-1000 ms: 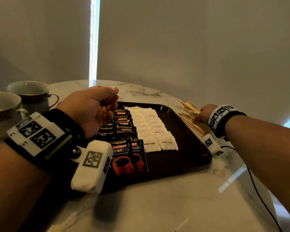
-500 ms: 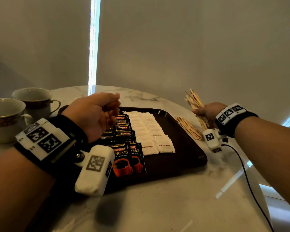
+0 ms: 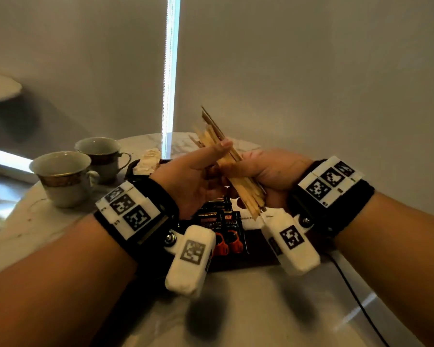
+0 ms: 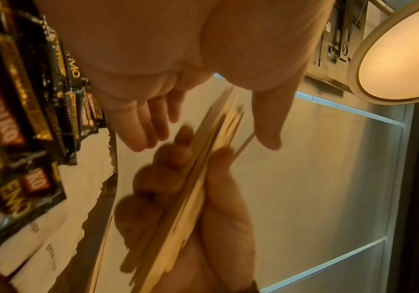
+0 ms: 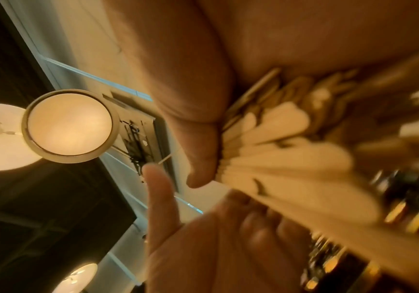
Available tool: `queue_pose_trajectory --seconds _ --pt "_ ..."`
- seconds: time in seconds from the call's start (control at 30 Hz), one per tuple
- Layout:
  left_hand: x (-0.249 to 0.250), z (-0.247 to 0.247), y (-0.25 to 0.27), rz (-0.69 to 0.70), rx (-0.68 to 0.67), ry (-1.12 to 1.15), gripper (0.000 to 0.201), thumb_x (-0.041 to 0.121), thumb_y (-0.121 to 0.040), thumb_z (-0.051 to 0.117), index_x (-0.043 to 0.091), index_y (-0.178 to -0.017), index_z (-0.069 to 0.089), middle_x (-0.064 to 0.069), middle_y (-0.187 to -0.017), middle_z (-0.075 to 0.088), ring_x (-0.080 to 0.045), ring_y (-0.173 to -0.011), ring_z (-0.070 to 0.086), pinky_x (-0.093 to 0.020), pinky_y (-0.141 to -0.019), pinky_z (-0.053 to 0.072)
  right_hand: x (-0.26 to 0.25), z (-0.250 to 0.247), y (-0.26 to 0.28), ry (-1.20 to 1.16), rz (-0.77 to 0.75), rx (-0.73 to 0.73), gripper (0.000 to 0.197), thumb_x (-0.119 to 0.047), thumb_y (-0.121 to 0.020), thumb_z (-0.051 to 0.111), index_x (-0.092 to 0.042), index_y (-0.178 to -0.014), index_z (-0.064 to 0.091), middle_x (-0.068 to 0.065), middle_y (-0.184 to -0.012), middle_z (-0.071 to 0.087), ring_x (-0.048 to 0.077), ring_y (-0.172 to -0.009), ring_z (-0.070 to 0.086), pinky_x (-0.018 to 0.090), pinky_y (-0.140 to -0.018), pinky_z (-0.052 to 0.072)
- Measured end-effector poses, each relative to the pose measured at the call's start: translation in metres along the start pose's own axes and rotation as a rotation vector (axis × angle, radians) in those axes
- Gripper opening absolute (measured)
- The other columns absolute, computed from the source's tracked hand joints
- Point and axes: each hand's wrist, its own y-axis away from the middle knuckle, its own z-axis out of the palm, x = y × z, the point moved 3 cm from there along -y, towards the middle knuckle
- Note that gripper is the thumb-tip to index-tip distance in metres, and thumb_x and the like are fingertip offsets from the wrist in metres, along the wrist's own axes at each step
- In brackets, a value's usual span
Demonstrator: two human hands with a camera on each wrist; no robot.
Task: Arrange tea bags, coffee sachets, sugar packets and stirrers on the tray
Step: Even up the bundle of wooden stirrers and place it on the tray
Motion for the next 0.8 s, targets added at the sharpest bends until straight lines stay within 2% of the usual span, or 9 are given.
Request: queue_pose_trajectory --seconds 0.07,0.13,0.17,0.27,0.4,0.5,0.6,0.7,0.8 --pt "-0.001 0.005 0.003 0.020 -0.015 0.000 0.057 0.041 -0.078 0.075 -0.001 -0.116 0.066 -0.021 -0.106 0.072 -0.037 -0.097 0.071 -0.048 -0.085 0.060 0.000 0.011 -0.004 0.088 -0.058 -0.041 0.032 -0.019 -0.095 0.061 -0.008 -0.125 0.062 0.020 -0.115 0.070 0.035 -0.106 0.069 0.049 -0.095 0.055" --pt "-0.001 0.005 0.001 0.042 0.045 -0.009 0.044 0.032 -0.091 0.065 -0.003 -0.118 0.066 -0.020 -0.103 0.072 -0.036 -0.093 0.069 -0.044 -0.081 0.060 0.002 0.017 -0.008 0.092 -0.056 -0.072 0.052 -0.027 -0.082 0.075 -0.012 -0.130 0.060 0.019 -0.120 0.069 0.038 -0.113 0.066 0.058 -0.104 0.047" --pt "0.000 0.003 0.001 0.056 0.080 -0.017 0.038 0.028 -0.095 0.062 -0.003 -0.116 0.067 -0.018 -0.100 0.072 -0.035 -0.090 0.069 -0.043 -0.077 0.059 0.004 0.018 -0.010 0.047 -0.046 -0.083 0.061 -0.028 -0.076 0.079 -0.011 -0.131 0.059 0.019 -0.119 0.069 0.037 -0.112 0.067 0.057 -0.101 0.049" --pt "0.000 -0.001 -0.001 0.065 0.136 -0.023 0.030 0.027 -0.098 0.058 0.001 -0.109 0.070 -0.015 -0.100 0.075 -0.033 -0.088 0.072 -0.043 -0.075 0.058 0.012 0.013 -0.014 -0.097 -0.060 -0.092 0.060 -0.017 -0.074 0.076 -0.001 -0.129 0.057 0.019 -0.105 0.069 0.029 -0.088 0.070 0.038 -0.068 0.058" --pt "0.000 -0.002 -0.003 0.118 0.161 0.037 0.038 0.027 -0.099 0.059 0.012 -0.071 0.080 -0.008 -0.087 0.077 -0.025 -0.082 0.076 -0.047 -0.083 0.059 0.025 0.008 -0.006 0.051 -0.032 -0.079 0.054 -0.031 -0.058 0.088 -0.013 -0.105 0.069 0.011 -0.092 0.070 0.023 -0.078 0.067 0.033 -0.064 0.053" --pt "-0.002 0.005 -0.002 0.155 0.147 0.054 0.023 0.022 -0.096 0.064 0.008 -0.079 0.073 -0.008 -0.081 0.073 -0.025 -0.079 0.075 -0.044 -0.077 0.062 0.029 0.011 0.003 0.101 -0.093 -0.067 0.032 -0.022 -0.072 0.081 -0.016 -0.100 0.066 0.002 -0.075 0.066 0.012 -0.058 0.061 0.024 -0.049 0.045" --pt "-0.002 0.015 -0.006 0.220 0.128 0.030 0.029 0.012 -0.093 0.066 0.017 -0.065 0.070 -0.006 -0.074 0.068 -0.024 -0.075 0.069 -0.047 -0.085 0.058 0.028 0.007 0.007 0.198 -0.176 -0.019 0.018 -0.012 -0.087 0.067 -0.016 -0.104 0.064 -0.001 -0.066 0.061 0.011 -0.052 0.055 0.024 -0.049 0.041" --pt "0.006 0.024 -0.010 0.231 0.078 -0.052 0.011 0.016 -0.086 0.073 0.016 -0.080 0.065 -0.004 -0.074 0.065 -0.024 -0.073 0.067 -0.045 -0.077 0.057 0.027 0.004 0.012 0.112 -0.212 -0.050 0.013 -0.007 -0.092 0.058 -0.013 -0.102 0.062 0.005 -0.068 0.057 0.015 -0.051 0.051 0.025 -0.046 0.041" --pt "0.017 0.036 -0.015 0.195 -0.022 -0.117 0.011 0.022 -0.073 0.074 0.016 -0.078 0.066 -0.005 -0.076 0.064 -0.022 -0.071 0.066 -0.037 -0.070 0.053 0.028 0.000 0.015 -0.171 -0.222 -0.144 0.016 -0.012 -0.084 0.062 -0.010 -0.099 0.060 0.008 -0.068 0.052 0.017 -0.047 0.045 0.023 -0.041 0.035"
